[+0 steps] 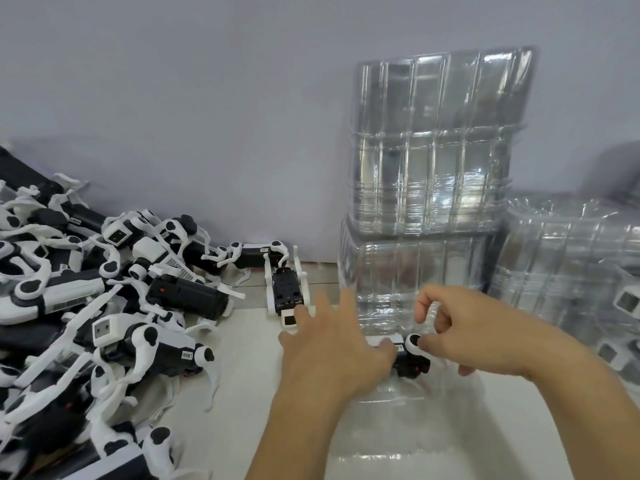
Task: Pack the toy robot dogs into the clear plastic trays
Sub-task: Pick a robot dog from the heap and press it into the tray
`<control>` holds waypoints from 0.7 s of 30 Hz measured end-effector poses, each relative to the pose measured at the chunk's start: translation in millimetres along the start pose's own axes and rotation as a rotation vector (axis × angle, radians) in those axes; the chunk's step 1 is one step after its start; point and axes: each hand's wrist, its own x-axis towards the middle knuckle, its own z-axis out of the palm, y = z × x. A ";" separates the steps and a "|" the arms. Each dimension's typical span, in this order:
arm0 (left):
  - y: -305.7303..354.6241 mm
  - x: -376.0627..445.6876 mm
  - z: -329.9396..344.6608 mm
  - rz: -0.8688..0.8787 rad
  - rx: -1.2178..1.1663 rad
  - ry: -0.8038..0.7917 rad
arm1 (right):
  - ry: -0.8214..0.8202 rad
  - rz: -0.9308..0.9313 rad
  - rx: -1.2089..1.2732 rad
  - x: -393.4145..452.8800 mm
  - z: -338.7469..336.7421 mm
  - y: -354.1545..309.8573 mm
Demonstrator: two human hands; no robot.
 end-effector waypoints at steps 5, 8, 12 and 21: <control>24.2 -4.8 17.4 -0.138 0.162 -0.142 | 0.021 0.014 0.031 0.0 3.2 -1.4; 26.0 -3.2 20.1 -0.203 0.145 -0.133 | 0.039 0.020 0.004 2.2 7.0 -3.0; 25.5 -1.2 20.6 -0.216 0.151 -0.146 | 0.036 0.024 -0.010 3.4 7.4 -2.4; 19.2 0.9 15.6 -0.171 0.167 -0.155 | 0.042 0.061 0.047 6.5 8.5 -0.6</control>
